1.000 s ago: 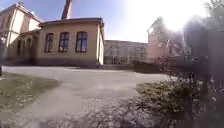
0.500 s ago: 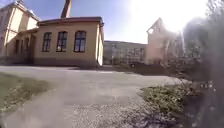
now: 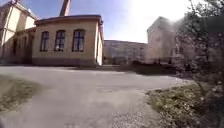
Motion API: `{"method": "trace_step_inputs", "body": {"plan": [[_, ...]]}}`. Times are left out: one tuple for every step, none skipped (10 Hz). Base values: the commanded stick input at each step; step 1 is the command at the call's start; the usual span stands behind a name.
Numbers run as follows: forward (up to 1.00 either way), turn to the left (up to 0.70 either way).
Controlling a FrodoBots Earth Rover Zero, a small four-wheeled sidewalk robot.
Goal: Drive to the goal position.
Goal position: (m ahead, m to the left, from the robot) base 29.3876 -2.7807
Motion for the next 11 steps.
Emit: {"method": "trace_step_inputs", "body": {"plan": [[0.85, 0.0], [0.85, 0.0], [0.85, 0.0], [0.85, 0.0], [0.85, 0.0], [0.85, 0.0], [0.85, 0.0], [0.85, 0.0], [0.85, 0.0], [0.85, 0.0], [0.85, 0.0]]}}
